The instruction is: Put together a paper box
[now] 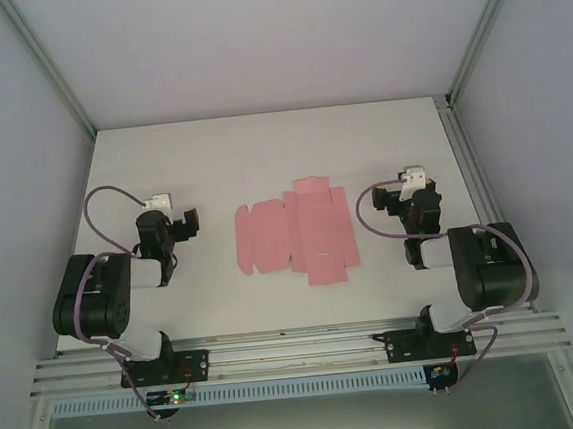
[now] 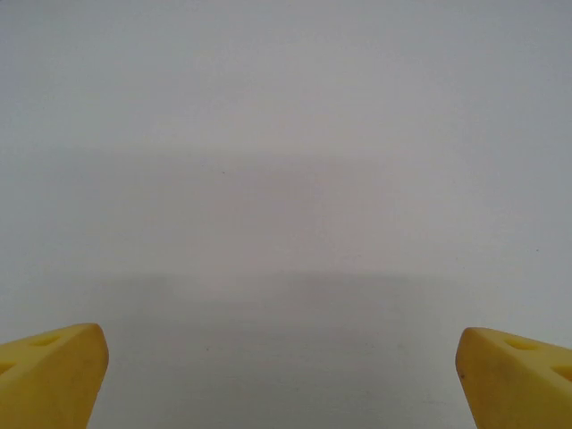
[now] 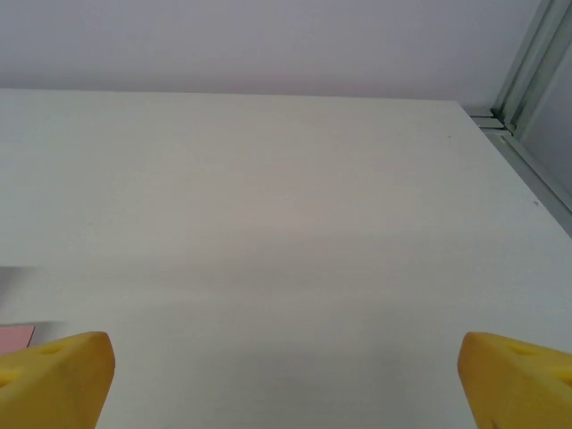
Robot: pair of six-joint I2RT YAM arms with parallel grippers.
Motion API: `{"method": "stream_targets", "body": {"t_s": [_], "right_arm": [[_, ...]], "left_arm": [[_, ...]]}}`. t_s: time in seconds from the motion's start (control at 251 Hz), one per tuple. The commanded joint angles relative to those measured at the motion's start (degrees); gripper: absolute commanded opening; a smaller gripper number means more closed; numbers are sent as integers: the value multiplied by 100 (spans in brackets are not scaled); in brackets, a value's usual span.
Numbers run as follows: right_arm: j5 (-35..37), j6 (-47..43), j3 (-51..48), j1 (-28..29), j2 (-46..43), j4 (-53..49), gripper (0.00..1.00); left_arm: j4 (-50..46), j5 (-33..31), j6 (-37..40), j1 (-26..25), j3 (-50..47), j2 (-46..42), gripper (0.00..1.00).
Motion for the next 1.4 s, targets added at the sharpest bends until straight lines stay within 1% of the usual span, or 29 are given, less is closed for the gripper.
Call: {"method": "stream_targets", "body": {"t_s": [0.0,0.842,0.898,0.962,0.99,1.026,1.089,1.121,1.169,1.209,1.269,1.325,1.373,1.397], "right_arm": [[61,98,59,29,-16,118,98],[9,113,71,20,-33,124,98],[81,78,228,58,-169,-262,98],[395,126,526,100,-438,-1006,98],[448,138,666,100,-583,-1358,98],[543,160,856,144,-790,-1884,98],[654,344,1285,299,-1191,-3088,98],[682,481,1482,418,-1344,-3600,98],[782,665,1767,657,-1508,-4264,98],[831,824,1984,873,-1584,-4806,98],[845,1454,2352,1089,-1558,-5670,98],[321,1966,2546,1127,-1396,-6226,92],[-195,2207,2575,1159,-1218,-6358,88],[-421,2266,2565,1195,-1130,-6364,86]], "left_arm": [[329,18,101,17,66,-53,100],[311,14,96,14,74,-51,100],[303,17,92,16,84,-50,100],[330,-13,71,14,118,-50,100],[-15,-39,48,15,232,-177,100],[-555,-263,-26,19,462,-389,100],[-2331,-577,-273,25,1187,-872,100],[-3041,-557,-426,19,1529,-1037,100],[-3808,-253,-603,14,1932,-1201,100],[-4311,30,-898,13,2175,-1292,100],[-4861,453,-1445,-3,2390,-1359,100],[-5175,990,-1945,-21,2436,-1371,100],[-5227,1563,-2180,-80,2355,-1376,100],[-5267,1730,-2237,-163,2315,-1364,100]]}}
